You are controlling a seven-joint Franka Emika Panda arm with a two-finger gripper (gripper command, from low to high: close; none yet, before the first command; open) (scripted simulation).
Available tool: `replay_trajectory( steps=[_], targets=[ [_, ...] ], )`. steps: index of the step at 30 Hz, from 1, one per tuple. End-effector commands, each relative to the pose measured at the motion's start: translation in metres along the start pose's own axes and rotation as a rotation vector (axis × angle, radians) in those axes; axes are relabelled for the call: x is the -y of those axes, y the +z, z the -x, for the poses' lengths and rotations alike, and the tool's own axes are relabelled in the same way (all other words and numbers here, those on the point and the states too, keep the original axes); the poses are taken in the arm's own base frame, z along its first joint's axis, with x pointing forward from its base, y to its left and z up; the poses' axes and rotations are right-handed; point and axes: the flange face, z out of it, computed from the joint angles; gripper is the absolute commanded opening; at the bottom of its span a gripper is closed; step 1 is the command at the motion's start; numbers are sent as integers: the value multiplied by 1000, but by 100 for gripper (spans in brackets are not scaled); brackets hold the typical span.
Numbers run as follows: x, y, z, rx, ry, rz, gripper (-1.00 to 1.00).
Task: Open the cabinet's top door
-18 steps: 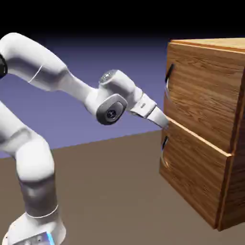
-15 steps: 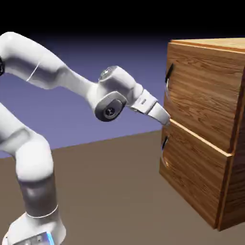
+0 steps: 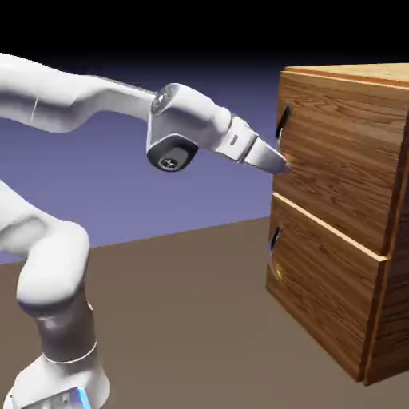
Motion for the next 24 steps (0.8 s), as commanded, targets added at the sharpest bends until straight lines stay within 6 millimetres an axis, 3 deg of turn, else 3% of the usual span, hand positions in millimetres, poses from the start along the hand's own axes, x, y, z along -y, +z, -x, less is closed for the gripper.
replay_trajectory(
  steps=[1, 13, 24],
  targets=[
    [2, -3, -1, -10, 3, -10, 0],
    [29, -23, 7, -118, 16, -127, 0],
    [52, -17, 37, -209, 3, -228, 0]
  ],
)
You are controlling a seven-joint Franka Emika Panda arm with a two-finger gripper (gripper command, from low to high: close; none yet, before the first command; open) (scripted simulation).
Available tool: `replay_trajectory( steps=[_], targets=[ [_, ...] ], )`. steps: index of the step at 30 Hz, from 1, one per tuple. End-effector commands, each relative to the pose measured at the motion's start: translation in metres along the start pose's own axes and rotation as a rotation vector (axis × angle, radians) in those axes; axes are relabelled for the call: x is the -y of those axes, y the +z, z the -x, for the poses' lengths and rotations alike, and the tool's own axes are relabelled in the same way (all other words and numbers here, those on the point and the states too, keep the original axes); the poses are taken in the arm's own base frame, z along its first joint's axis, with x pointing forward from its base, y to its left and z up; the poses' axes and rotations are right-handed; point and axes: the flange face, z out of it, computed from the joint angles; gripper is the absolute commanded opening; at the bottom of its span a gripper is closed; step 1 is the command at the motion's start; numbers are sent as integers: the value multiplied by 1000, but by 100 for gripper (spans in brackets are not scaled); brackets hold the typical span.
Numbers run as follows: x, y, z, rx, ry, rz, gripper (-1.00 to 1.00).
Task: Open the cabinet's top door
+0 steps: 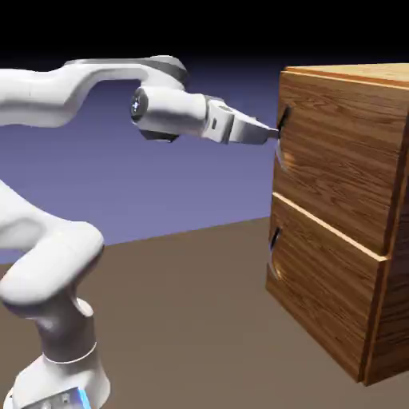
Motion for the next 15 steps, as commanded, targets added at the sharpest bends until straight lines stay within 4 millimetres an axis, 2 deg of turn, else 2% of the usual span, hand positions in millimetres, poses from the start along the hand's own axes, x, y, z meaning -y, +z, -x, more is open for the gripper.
replay_trajectory(
  steps=[1, 8, 15],
  targets=[
    [2, 1, 4, -8, -2, -9, 0],
    [9, 16, 35, -59, -18, -63, 0],
    [11, 38, 73, -108, -35, -104, 0]
  ],
)
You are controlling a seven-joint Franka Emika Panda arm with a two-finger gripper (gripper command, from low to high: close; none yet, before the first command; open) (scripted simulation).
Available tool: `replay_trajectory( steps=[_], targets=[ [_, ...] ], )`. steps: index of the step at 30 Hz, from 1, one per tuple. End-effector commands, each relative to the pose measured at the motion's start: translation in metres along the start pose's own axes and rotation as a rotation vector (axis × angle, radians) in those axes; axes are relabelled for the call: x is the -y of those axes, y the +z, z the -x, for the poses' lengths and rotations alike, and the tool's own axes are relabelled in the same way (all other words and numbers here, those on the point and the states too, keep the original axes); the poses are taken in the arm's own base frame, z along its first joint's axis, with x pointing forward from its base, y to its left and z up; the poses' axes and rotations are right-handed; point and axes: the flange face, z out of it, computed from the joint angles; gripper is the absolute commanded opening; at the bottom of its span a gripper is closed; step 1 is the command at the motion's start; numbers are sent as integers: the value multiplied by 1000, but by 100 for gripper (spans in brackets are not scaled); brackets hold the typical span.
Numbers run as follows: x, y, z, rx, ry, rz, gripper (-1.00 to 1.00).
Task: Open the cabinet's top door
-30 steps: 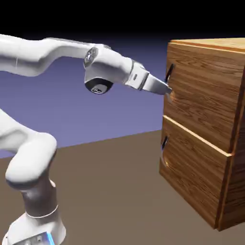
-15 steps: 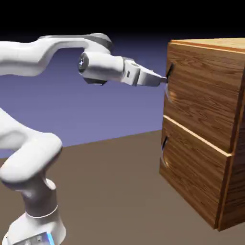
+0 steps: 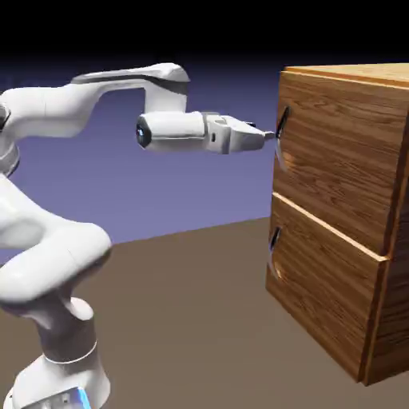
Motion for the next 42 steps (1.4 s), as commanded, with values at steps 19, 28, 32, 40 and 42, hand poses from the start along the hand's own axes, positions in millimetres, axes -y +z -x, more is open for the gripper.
replay_trajectory(
  steps=[19, 28, 32, 40, 42],
  targets=[
    [-18, 31, 21, 42, -15, -100, -100],
    [-24, 17, 16, 72, -16, -128, -100],
    [-36, -9, 5, 130, -17, -185, -100],
    [-69, -60, -25, 258, -21, -311, -100],
    [-77, -71, -33, 289, -22, -341, -100]
  ],
)
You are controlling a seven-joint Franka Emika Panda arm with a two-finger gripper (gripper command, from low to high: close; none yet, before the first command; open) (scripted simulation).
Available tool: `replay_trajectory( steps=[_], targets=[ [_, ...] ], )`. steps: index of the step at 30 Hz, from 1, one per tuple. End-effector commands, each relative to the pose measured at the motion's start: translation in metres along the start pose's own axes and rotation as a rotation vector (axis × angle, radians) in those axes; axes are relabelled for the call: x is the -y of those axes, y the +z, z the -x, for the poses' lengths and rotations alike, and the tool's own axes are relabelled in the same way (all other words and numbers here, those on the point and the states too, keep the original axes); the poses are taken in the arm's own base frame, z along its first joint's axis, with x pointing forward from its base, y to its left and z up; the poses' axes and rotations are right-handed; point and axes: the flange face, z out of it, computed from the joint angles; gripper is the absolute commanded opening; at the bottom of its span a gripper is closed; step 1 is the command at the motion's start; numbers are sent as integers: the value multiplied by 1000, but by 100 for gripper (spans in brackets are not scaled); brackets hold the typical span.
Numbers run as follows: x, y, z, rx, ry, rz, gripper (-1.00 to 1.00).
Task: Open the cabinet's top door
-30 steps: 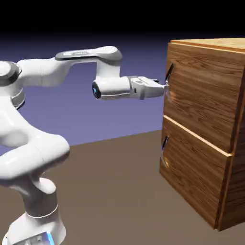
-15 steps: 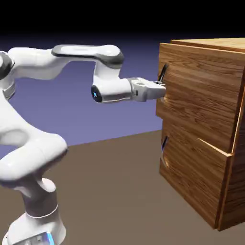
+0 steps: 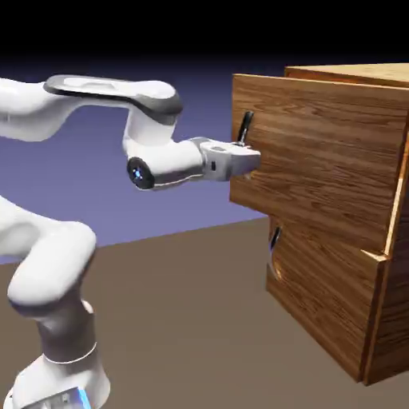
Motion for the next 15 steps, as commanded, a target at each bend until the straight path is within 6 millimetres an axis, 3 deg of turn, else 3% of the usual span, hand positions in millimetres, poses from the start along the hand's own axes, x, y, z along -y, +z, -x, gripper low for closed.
replay_trajectory(
  steps=[1, 15],
  targets=[
    [-2, -7, -2, 12, 2, -14, -100],
    [-39, -91, -38, 197, 2, -199, -100]
  ],
)
